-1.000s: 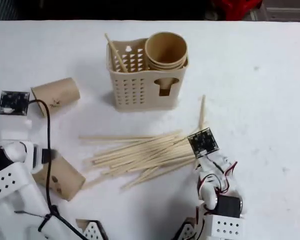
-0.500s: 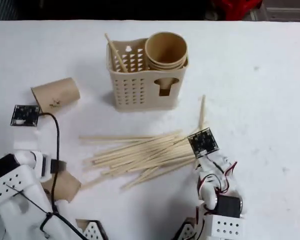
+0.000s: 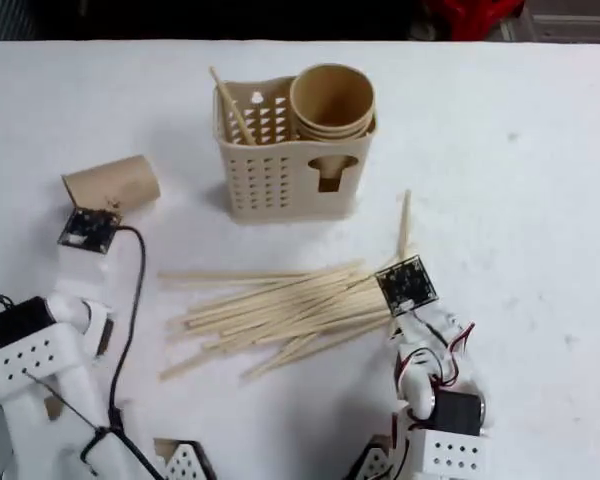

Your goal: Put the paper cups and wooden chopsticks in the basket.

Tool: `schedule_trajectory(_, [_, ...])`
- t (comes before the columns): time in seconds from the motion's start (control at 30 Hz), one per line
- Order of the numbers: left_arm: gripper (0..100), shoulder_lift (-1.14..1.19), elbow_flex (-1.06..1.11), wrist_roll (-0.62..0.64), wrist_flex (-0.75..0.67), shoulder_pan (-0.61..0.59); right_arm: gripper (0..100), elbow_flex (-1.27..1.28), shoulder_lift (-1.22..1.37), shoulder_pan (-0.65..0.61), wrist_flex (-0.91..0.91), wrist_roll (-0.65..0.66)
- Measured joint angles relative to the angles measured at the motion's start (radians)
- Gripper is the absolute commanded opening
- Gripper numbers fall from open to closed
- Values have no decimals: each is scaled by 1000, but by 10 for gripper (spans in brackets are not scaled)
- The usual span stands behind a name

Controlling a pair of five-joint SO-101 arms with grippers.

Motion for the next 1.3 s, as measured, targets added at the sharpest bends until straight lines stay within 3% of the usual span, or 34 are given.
schedule_trajectory(0.4, [23, -3, -371, -5, 115, 5, 18, 0, 0, 0, 0, 0])
schedule_trajectory(0.57, [23, -3, -569, 49, 135, 6, 18, 0, 0, 0, 0, 0])
schedule_trajectory(0.83, [23, -3, -879, 226, 124, 235, 18, 0, 0, 0, 0, 0])
schedule_trajectory(1.03, [23, -3, -967, 425, -71, 471, 18, 0, 0, 0, 0, 0])
schedule_trajectory(1.3, [23, 135, -980, 554, -434, 743, 18, 0, 0, 0, 0, 0])
